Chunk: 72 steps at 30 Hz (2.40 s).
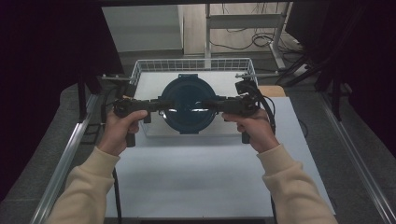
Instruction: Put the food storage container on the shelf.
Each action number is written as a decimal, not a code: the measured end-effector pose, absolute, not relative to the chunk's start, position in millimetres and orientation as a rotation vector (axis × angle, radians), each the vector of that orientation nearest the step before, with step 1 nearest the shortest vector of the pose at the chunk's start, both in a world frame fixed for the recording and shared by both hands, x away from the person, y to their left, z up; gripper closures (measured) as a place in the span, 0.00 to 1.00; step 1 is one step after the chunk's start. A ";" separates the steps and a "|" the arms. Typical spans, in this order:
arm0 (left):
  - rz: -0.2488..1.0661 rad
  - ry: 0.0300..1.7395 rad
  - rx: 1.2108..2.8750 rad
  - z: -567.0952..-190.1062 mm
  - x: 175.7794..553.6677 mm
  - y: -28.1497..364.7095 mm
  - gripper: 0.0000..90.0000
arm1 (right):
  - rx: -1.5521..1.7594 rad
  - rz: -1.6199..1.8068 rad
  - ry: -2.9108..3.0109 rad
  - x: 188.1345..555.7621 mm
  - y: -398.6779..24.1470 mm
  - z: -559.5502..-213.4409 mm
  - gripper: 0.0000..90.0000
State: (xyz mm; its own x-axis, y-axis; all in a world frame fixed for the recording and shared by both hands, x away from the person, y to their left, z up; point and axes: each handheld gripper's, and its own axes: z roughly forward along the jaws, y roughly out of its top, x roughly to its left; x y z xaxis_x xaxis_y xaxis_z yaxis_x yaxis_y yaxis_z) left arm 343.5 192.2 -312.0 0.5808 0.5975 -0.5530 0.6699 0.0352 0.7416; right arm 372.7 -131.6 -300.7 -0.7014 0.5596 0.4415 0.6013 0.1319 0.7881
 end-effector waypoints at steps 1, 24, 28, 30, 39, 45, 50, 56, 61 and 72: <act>-0.080 1.076 1.637 -310.8 345.4 193.1 0.47 | -1.192 -1.658 -2.343 374.3 -130.9 -298.8 0.44; -0.110 1.056 1.600 -287.3 409.7 195.1 0.47 | -1.216 -1.656 -2.376 429.9 -128.0 -262.1 0.44; -0.119 1.065 1.597 -286.6 419.3 192.5 0.47 | -1.241 -1.653 -2.351 438.0 -130.6 -263.3 0.44; -0.133 1.072 1.596 -288.2 425.8 190.9 0.47 | -1.251 -1.645 -2.348 442.9 -132.4 -263.8 0.44; -0.187 1.125 1.616 -309.7 451.8 187.6 0.45 | -1.323 -1.559 -2.318 467.2 -133.9 -282.3 0.44; -0.204 1.136 1.593 -319.5 463.4 187.0 0.45 | -1.362 -1.563 -2.276 477.5 -134.8 -292.0 0.44; -0.231 1.180 1.536 -323.2 472.0 185.1 0.44 | -1.433 -1.560 -2.182 485.9 -136.1 -296.8 0.42; -0.285 1.232 1.509 -331.2 484.0 182.2 0.39 | -1.508 -1.506 -2.092 493.6 -135.8 -305.4 0.38; -0.305 1.249 1.483 -337.3 490.2 181.3 0.38 | -1.574 -1.502 -1.989 499.1 -137.0 -313.0 0.36; -0.182 1.235 1.497 -339.1 486.4 179.0 0.31 | -1.631 -1.558 -2.022 492.0 -129.5 -317.5 0.21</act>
